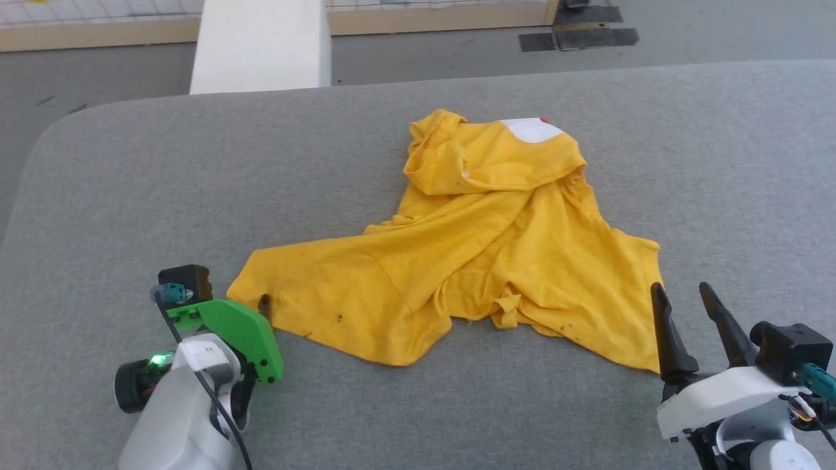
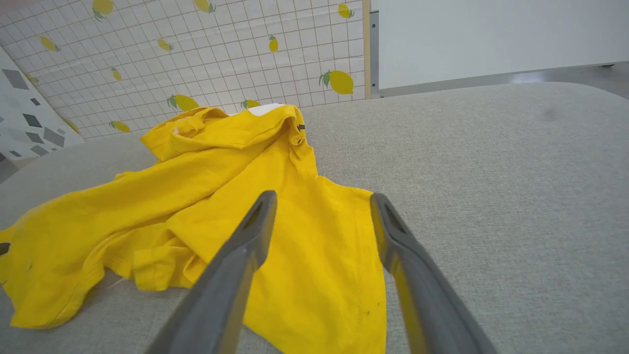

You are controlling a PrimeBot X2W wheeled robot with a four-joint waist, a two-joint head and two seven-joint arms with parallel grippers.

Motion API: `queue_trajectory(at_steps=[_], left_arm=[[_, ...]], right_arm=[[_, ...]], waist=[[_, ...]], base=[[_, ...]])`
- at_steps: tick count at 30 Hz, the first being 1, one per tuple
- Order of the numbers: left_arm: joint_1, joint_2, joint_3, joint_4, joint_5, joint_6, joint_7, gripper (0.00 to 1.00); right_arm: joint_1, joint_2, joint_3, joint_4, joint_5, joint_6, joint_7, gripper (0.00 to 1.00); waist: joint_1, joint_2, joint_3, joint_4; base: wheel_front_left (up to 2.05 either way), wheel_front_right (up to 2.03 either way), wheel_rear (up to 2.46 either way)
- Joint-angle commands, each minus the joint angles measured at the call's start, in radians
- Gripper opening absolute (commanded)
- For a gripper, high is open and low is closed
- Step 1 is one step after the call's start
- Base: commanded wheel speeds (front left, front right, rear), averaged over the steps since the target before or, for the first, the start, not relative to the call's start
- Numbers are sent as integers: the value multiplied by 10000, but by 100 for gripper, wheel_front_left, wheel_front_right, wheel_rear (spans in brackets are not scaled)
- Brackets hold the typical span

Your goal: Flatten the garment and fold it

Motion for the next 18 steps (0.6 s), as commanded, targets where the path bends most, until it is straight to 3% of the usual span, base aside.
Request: queue_trajectory(at_steps=[1,3,4,5,6,13,18], left_arm=[[-148,124,-19,177,-72,81,343,100],[-129,179,-97,392,-125,115,937,100],[-116,195,-157,458,-165,88,1252,84],[-99,207,-194,477,-207,54,1465,19],[-76,246,-255,450,-222,-9,1649,0],[407,479,-70,-299,-284,95,1250,0],[833,548,31,-769,-377,134,1003,0]], right_arm=[[101,16,68,-74,162,-15,-5,100],[150,16,144,-114,199,-15,49,100],[180,17,163,-132,190,-15,108,100],[205,17,156,-141,164,-15,169,100],[229,17,138,-151,94,-15,260,100],[293,17,-285,175,-149,-15,1218,100],[166,18,-553,725,-53,-15,2806,100]], waist=[[0,0,33,-330],[0,0,45,-418],[0,0,49,-444],[0,0,53,-461],[0,0,59,-475],[0,0,62,-338],[0,0,70,-7]], base=[[0,0,0],[0,0,0],[0,0,0],[0,0,0],[0,0,0],[0,0,0],[0,0,0]])
